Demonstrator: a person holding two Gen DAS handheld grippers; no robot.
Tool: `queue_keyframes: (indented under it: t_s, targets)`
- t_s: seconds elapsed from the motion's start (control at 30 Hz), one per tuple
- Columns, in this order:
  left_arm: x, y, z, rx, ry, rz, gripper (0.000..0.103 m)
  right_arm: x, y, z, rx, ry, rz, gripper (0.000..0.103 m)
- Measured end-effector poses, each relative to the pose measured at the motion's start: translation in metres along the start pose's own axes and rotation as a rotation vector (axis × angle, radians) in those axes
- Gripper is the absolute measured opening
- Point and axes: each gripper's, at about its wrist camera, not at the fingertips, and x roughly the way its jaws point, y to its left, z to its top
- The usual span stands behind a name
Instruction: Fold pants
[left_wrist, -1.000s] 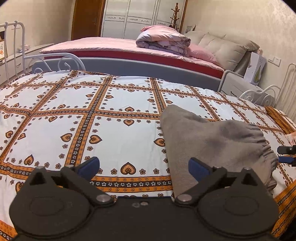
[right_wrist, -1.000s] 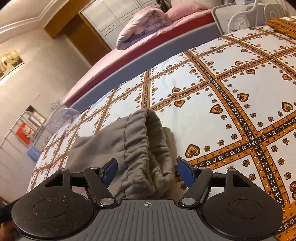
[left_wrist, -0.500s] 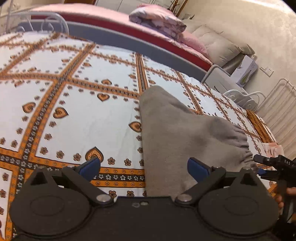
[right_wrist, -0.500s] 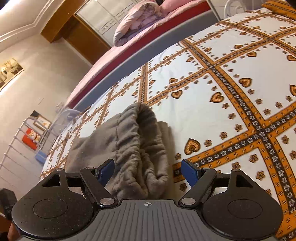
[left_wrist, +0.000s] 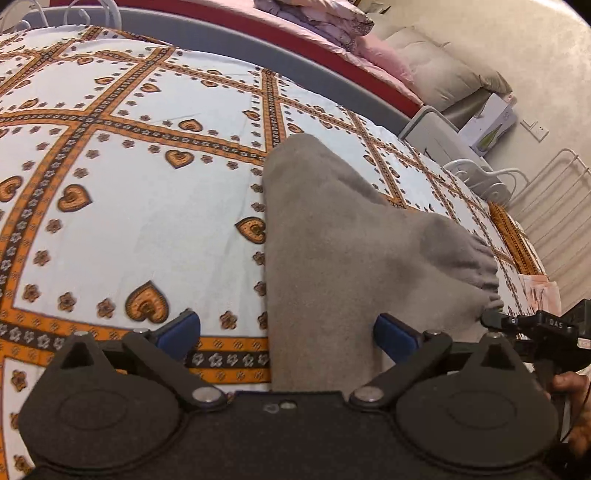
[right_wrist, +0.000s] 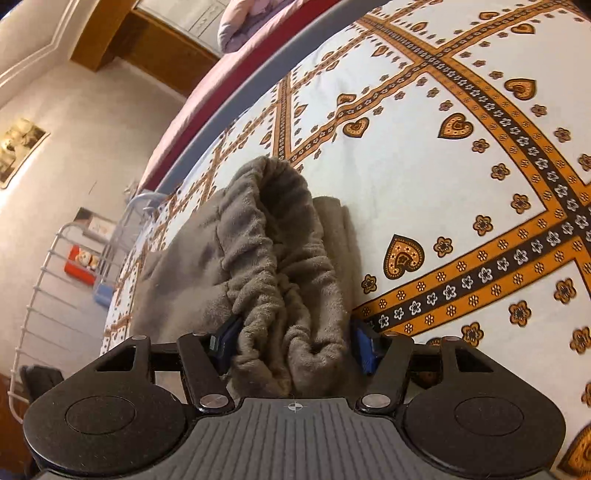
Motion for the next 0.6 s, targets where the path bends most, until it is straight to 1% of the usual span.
queue_keyframes:
  t_s: [0.13,0.2,0.23,0.33,0.4,0.43,0.47,0.5,0.53,0.57,0.6]
  targets:
    - [0.013,-0.001,0.004,0.011,-0.002,-0.043,0.096,-0.002,-0.006,-0.005,0.014,0.007,0.035,0.068]
    - [0.02,-0.001,0.006,-0.005,0.002,-0.087,0.096,-0.002,-0.004,-0.007,-0.001,0.018,0.029,0.07]
    - [0.023,-0.001,0.008,-0.013,0.002,-0.106,0.096,0.001,-0.001,-0.006,-0.011,0.025,0.026,0.073]
    - [0.031,-0.006,0.011,-0.002,0.011,-0.132,0.096,0.007,0.003,-0.007,-0.028,0.034,0.026,0.078]
    - [0.036,-0.01,0.012,0.017,0.017,-0.141,0.095,0.011,0.005,-0.009,-0.035,0.039,0.046,0.093]
    - [0.037,-0.011,0.012,0.017,0.013,-0.146,0.094,0.013,0.008,-0.011,-0.047,0.045,0.053,0.099]
    - [0.038,-0.011,0.013,0.01,0.008,-0.148,0.089,0.016,0.012,-0.014,-0.067,0.054,0.048,0.099]
    - [0.038,-0.011,0.013,-0.002,0.003,-0.152,0.081,0.018,0.016,-0.016,-0.097,0.056,0.023,0.086]
    - [0.037,-0.009,0.014,-0.02,0.001,-0.161,0.079,0.018,0.022,-0.018,-0.133,0.036,-0.023,0.055]
    - [0.037,-0.006,0.015,-0.043,-0.001,-0.178,0.074,0.017,0.021,-0.02,-0.139,0.037,-0.02,0.053]
    - [0.036,-0.002,0.016,-0.073,-0.005,-0.195,0.065,0.014,0.017,-0.021,-0.105,0.034,0.004,0.049]
